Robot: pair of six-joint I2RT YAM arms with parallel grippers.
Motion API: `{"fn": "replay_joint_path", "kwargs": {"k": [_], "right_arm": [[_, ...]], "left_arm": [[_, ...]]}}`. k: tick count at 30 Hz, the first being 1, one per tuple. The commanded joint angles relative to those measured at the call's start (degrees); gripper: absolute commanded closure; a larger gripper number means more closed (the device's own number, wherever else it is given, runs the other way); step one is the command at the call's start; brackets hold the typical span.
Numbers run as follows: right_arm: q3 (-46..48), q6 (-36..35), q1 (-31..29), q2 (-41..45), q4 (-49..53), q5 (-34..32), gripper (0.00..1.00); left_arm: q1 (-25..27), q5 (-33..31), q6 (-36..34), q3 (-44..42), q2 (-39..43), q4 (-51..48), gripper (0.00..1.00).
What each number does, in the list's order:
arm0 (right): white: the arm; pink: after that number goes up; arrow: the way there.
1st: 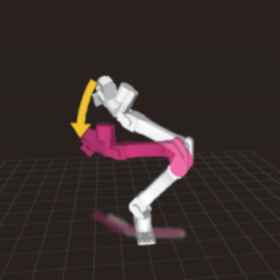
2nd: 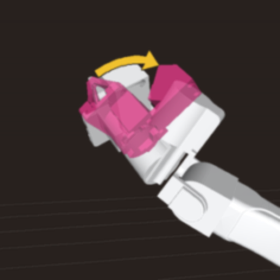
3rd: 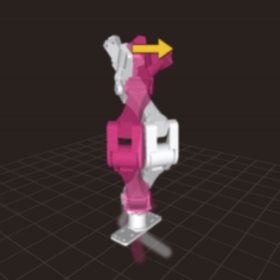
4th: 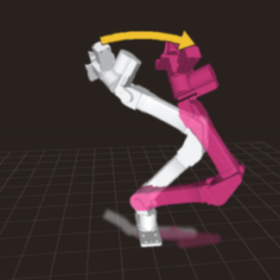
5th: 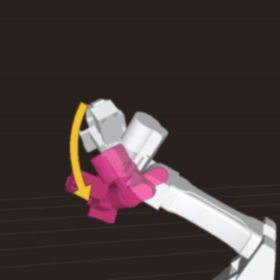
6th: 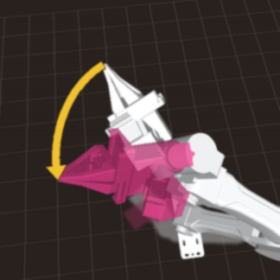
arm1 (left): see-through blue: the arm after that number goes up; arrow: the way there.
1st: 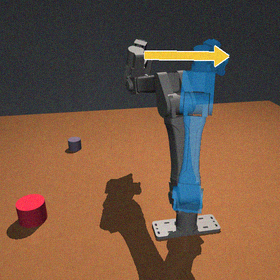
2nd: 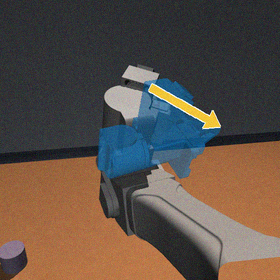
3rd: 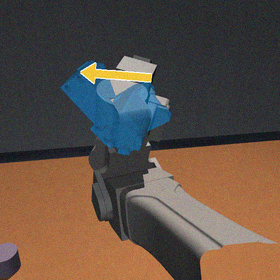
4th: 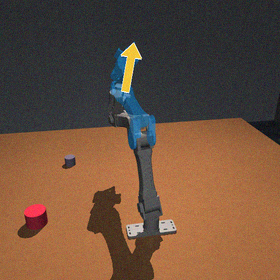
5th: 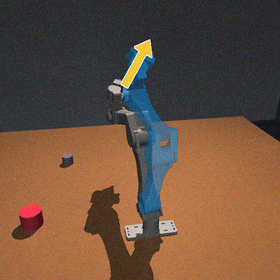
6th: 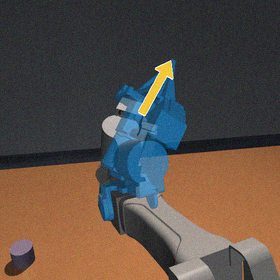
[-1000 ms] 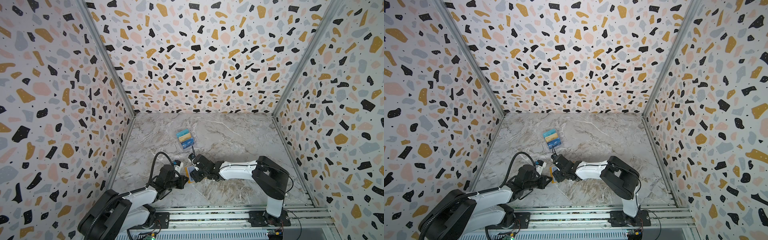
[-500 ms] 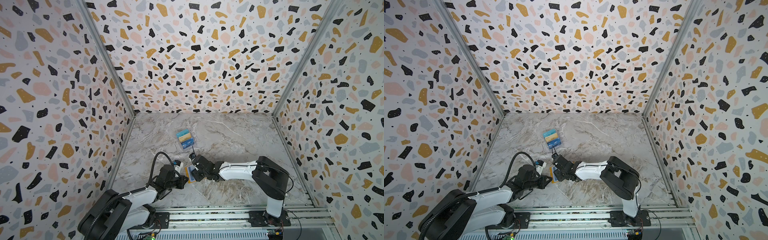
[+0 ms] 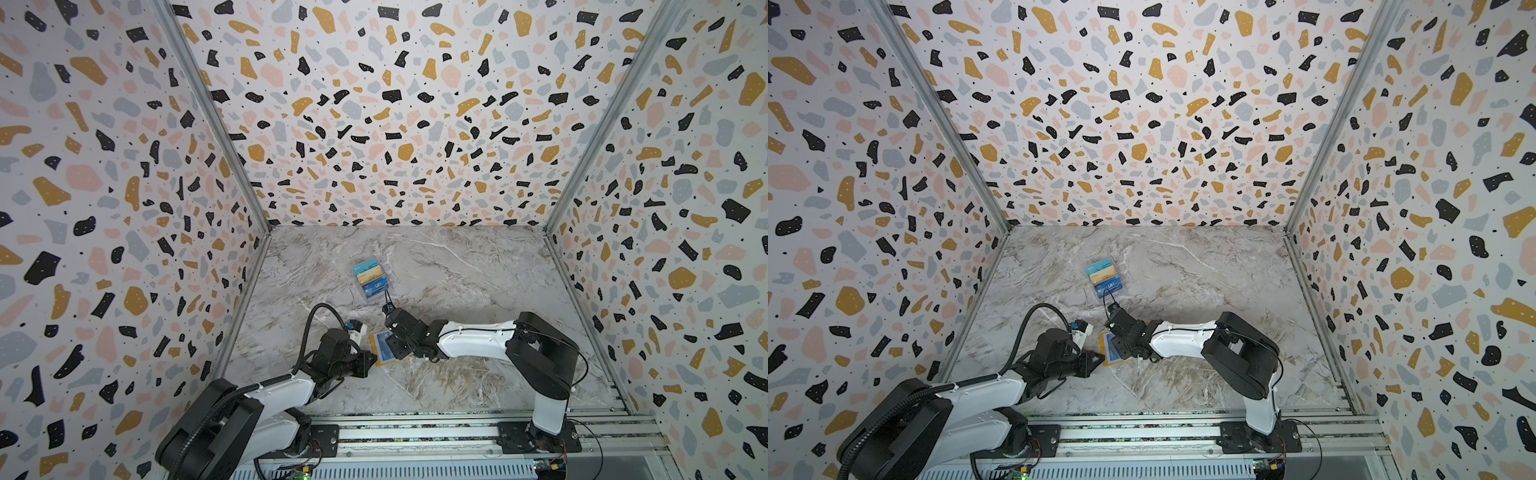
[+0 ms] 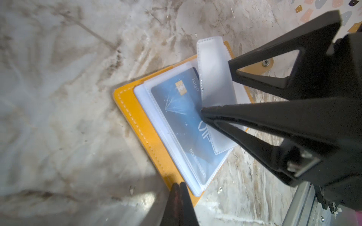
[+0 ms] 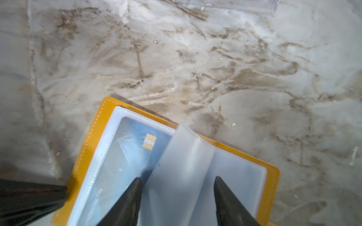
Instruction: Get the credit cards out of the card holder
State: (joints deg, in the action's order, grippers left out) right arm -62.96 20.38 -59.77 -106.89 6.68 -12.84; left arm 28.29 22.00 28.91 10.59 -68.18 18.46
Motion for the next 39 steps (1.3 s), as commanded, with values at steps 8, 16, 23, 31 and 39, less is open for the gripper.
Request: {"fn": "replay_joint_path", "kwargs": {"k": [8, 16, 23, 31, 39], "right_arm": [[1.05, 0.77, 1.6, 4.75, 6.49, -5.01, 0.42], [3.79, 1.06, 3.48, 8.14, 7.11, -5.84, 0.43], [5.27, 0.95, 4.85, 10.88, 8.11, -7.27, 0.44], [6.97, 1.24, 5.63, 13.37, 7.74, -9.08, 0.45], [6.1, 0.65, 5.85, 14.71, 9.87, -11.27, 0.44]], "left_arm": [[0.09, -0.74, -1.42, 1.45, -1.52, -2.02, 1.0], [0.11, -1.23, -1.76, 1.8, -1.46, -2.37, 1.0], [0.1, -1.35, -1.7, 2.33, -1.87, -2.37, 1.0], [0.1, -1.46, -1.7, 2.59, -1.7, -2.58, 1.0], [0.15, -2.08, -1.61, 2.49, -0.28, -2.9, 1.0]]}}
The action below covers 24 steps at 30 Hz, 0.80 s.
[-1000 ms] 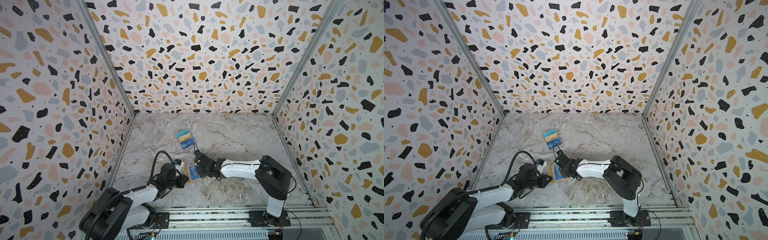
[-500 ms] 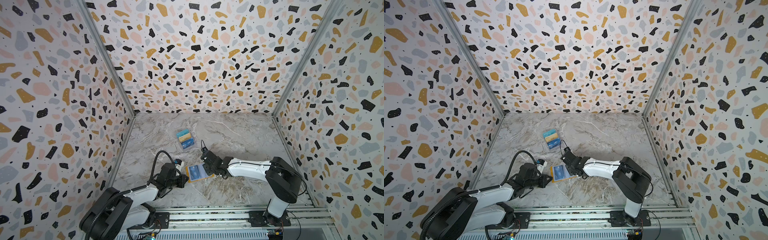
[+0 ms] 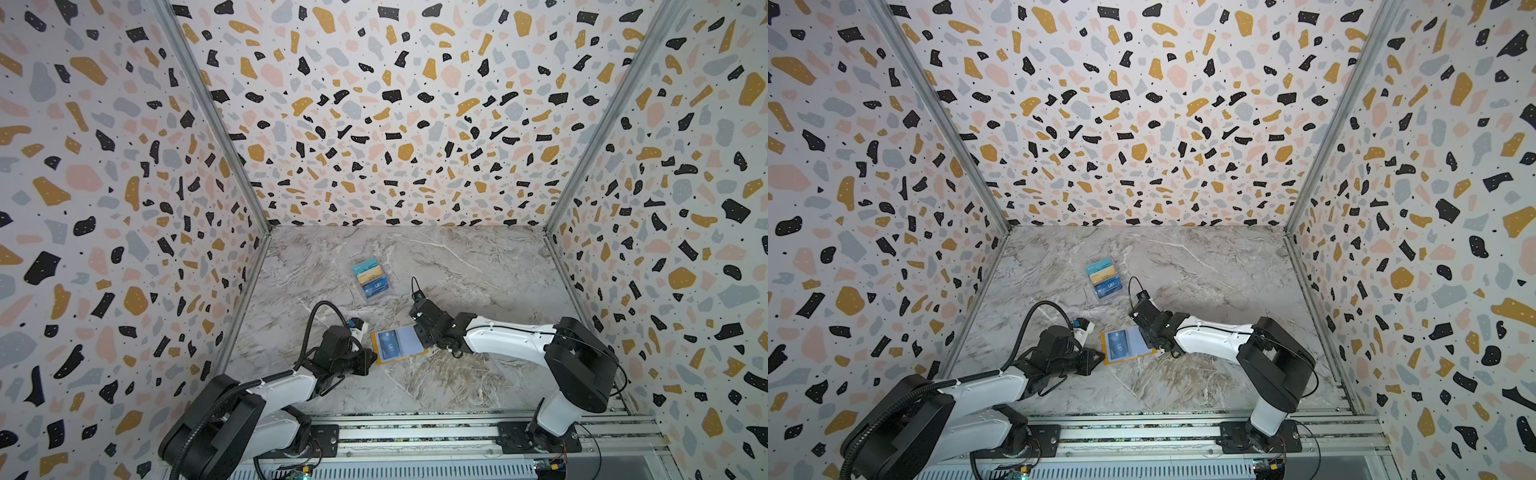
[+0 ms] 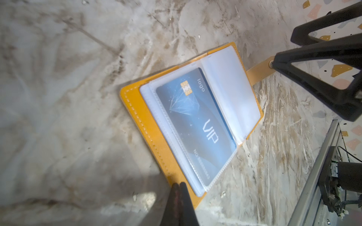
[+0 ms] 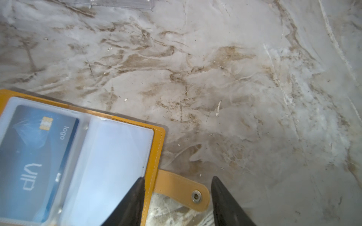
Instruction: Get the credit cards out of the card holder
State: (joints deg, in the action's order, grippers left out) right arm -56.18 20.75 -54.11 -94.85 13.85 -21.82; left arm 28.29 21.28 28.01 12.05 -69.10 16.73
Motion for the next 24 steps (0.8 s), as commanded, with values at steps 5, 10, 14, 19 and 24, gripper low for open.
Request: {"fn": "replay_joint_path", "kwargs": {"k": [5, 10, 14, 19, 24], "right_arm": [[-1.7, -0.06, 0.24, 3.52, 4.5, -3.02, 0.39], [-3.72, -0.93, 0.31, 4.18, 6.25, -3.18, 0.38], [-6.33, -2.82, 0.52, 3.9, 7.66, 2.13, 0.39], [-8.57, -3.38, 1.47, 2.85, 7.29, 14.33, 0.43], [-8.63, -1.75, 3.59, 1.17, 3.29, 28.33, 0.49]], "left_arm": [[0.1, -1.57, -0.71, 1.98, 1.66, -1.96, 1.0], [0.18, -2.03, -0.84, 3.51, 3.26, -4.14, 0.99], [0.14, -2.14, -1.02, 5.27, 4.37, -5.03, 0.98], [0.16, -2.62, -2.05, 7.63, 4.08, -6.41, 0.99], [0.12, -2.82, -3.13, 8.31, 2.13, -6.39, 1.0]]}}
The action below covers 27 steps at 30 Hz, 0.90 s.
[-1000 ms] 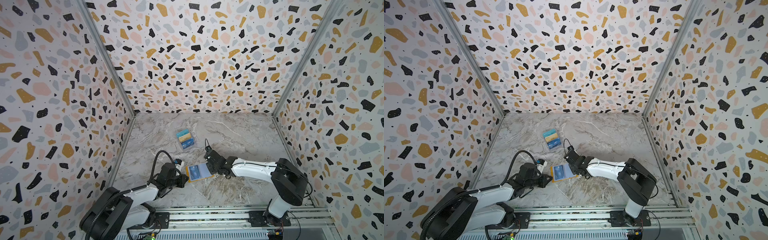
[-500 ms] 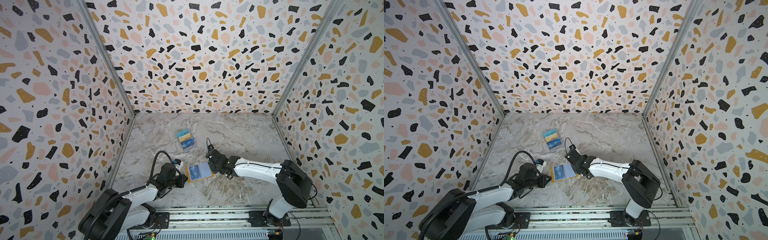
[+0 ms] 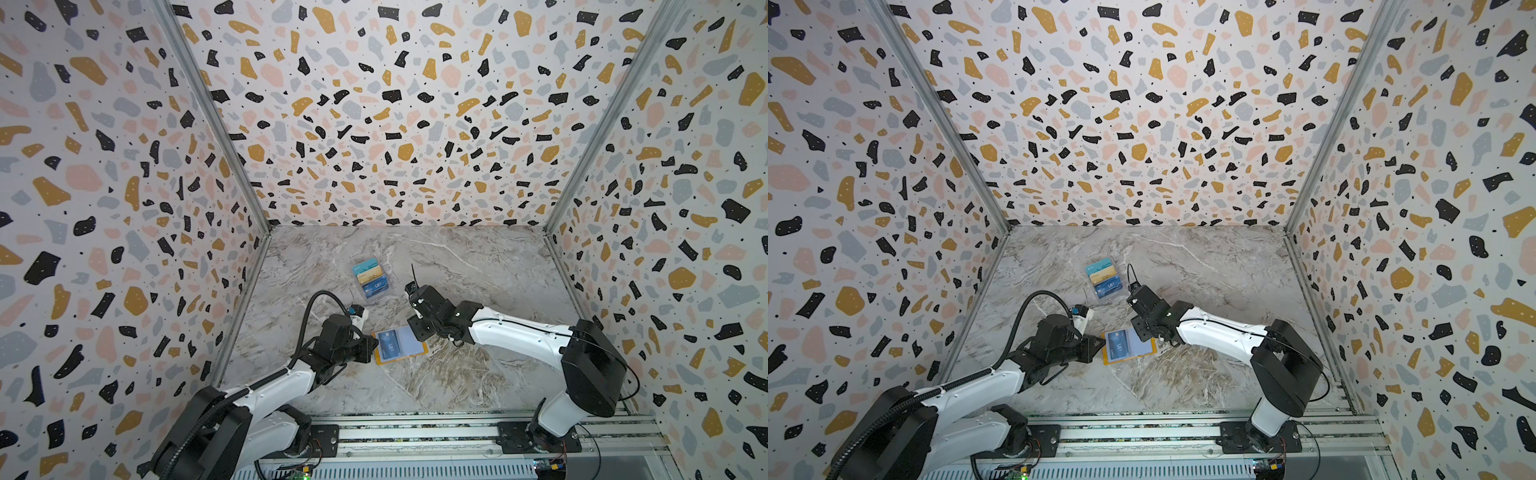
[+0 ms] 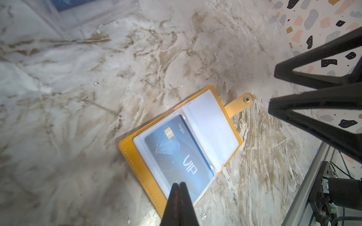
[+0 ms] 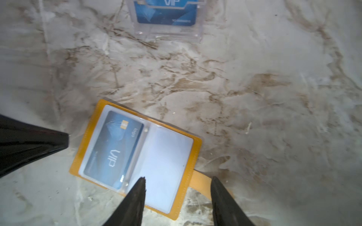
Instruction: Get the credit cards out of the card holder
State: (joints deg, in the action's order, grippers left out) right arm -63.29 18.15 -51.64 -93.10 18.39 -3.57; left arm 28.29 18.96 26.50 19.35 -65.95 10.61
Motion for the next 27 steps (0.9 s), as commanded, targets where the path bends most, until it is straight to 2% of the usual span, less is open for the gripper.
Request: {"fn": "replay_joint_path", "kwargs": {"k": [1, 8, 15, 27], "right_arm": [[-1.72, 1.36, 1.64, -1.27, -1.92, 12.73, 0.51], [-2.04, 4.32, 4.75, -6.43, -5.34, 25.15, 0.52], [-0.41, 6.82, 6.36, -9.95, -9.99, 32.44, 0.56], [0.66, 9.42, 6.51, -13.76, -12.88, 36.84, 0.63]], "left_arm": [[0.12, -0.51, -1.76, 1.04, -1.59, -0.19, 1.0], [0.1, 0.39, -2.28, -0.27, -5.15, 2.81, 1.0], [0.1, 1.69, -2.39, -0.49, -7.64, 5.1, 1.0], [0.11, 0.64, -2.72, -1.69, -9.62, 5.21, 1.0]]}}
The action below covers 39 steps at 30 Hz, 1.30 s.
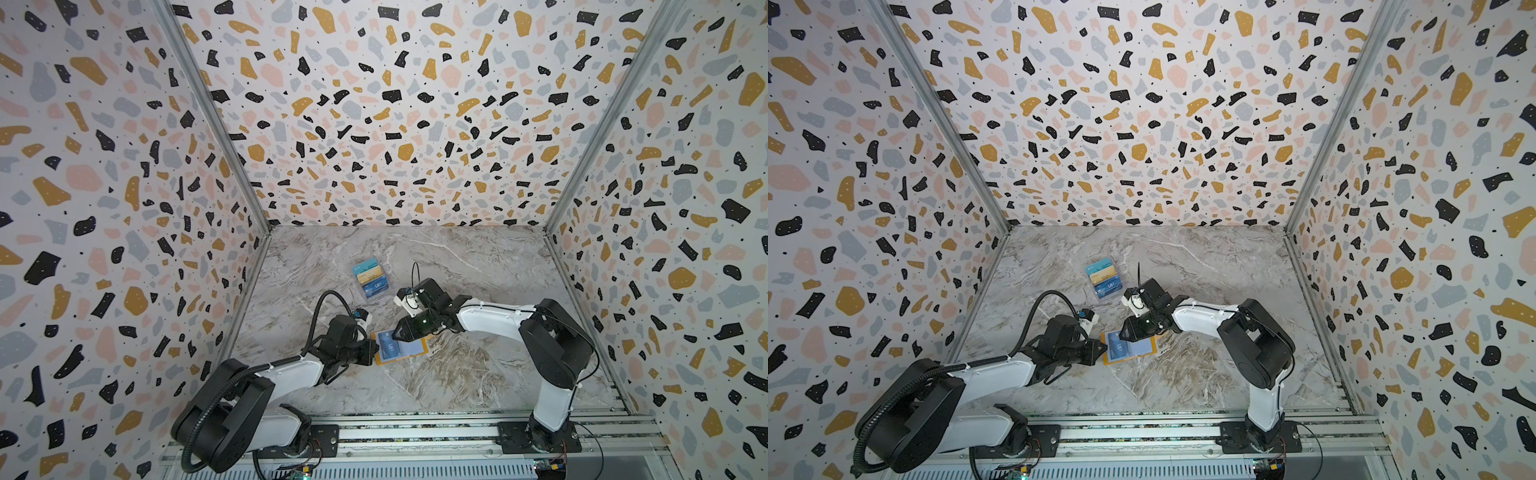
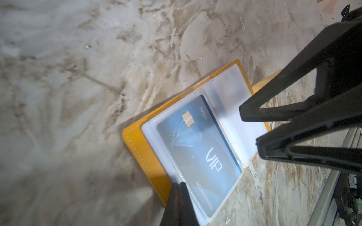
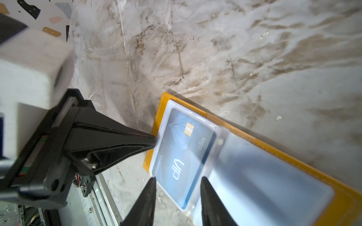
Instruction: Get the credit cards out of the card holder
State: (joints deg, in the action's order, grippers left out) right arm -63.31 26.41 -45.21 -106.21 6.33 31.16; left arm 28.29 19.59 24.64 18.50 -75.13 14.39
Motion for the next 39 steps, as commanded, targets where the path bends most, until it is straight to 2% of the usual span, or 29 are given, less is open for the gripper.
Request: {"fn": "replay_joint_path", "kwargs": {"k": [1, 11, 25, 39], "right_arm": [[0.82, 1.37, 0.05, -0.95, -1.13, 2.54, 0.63], [1.6, 2.79, 0.12, -2.86, -1.96, 3.03, 0.64], [3.14, 4.65, 0.65, -4.29, -4.75, 8.03, 0.66], [8.6, 9.7, 2.48, -1.44, -18.3, 19.24, 0.7]], "left_arm": [[0.1, 0.07, -0.88, -0.92, -0.47, 1.33, 1.0], [0.1, -0.08, -1.53, -1.89, -0.86, 1.52, 1.0], [0.1, 0.15, -1.4, -2.42, -1.36, 2.32, 1.0], [0.14, 0.13, -1.23, -2.35, -1.99, 2.31, 1.0]]}}
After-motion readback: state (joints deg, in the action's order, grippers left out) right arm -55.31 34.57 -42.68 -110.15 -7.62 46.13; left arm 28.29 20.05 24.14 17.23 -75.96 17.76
